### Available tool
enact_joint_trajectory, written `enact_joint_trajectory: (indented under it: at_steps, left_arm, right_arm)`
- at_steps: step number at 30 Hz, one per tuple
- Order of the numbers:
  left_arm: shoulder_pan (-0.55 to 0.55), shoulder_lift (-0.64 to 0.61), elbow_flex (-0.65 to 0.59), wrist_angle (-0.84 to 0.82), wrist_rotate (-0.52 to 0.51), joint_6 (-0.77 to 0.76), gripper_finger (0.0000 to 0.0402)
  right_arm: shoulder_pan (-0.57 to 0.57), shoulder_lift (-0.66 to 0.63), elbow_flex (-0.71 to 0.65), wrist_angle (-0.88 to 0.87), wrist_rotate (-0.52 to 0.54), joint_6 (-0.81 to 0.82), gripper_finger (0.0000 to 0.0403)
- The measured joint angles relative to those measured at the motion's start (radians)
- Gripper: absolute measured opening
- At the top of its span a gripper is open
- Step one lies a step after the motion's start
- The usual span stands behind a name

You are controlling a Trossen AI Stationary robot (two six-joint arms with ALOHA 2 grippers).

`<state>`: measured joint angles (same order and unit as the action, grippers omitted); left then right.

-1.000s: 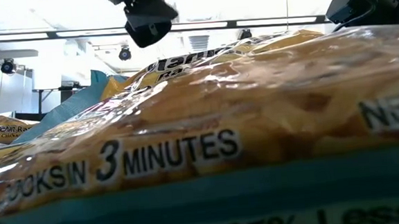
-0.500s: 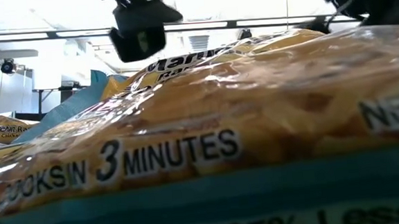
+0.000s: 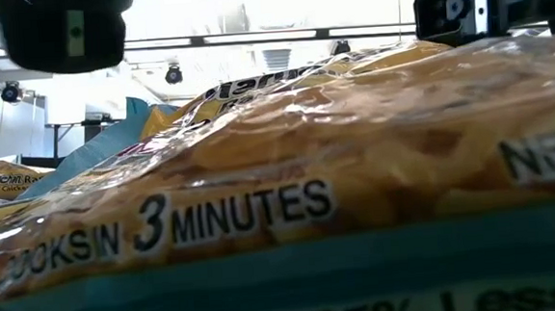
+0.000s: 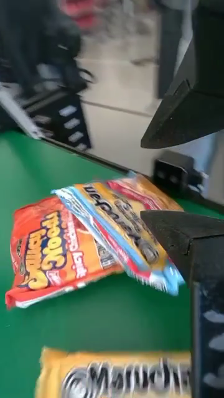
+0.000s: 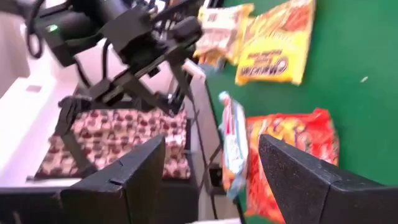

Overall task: Sort Maruchan noodles
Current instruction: Put the blue noodle pack into the right transparent bin

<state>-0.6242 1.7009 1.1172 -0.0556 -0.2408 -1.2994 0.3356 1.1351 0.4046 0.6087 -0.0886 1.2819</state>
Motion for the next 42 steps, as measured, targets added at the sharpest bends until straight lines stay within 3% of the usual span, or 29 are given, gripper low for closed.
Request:
enact_joint_trajectory:
  at_steps: [5,12,25,36,42]
  left_arm:
    - [-0.050,0.109,0.016,0.141,-0.049,-0.164,0.0155]
    - [-0.073,0.291,0.204,0.139,-0.026,-0.235,0.0155]
    - [-0.075,0.491,0.642,-0.398,-0.022,-0.320,0.0154]
    - [-0.113,0.511,0.721,-0.595,-0.037,-0.561,0.0121]
    - [-0.115,0.511,0.702,-0.608,-0.037,-0.587,0.0111]
  right_arm:
    - [0.078,0.000,0.000,0.001,-0.050,0.013,0.0249]
    - [0.114,0.000,-0.001,-0.002,-0.068,0.003,0.0249]
    - [0.116,0.000,-0.001,-0.039,-0.096,0.049,0.0249]
    - [0.115,0.000,-0.001,-0.081,-0.062,0.053,0.0249]
    - [0.115,0.020,0.004,-0.080,-0.034,0.052,0.0249]
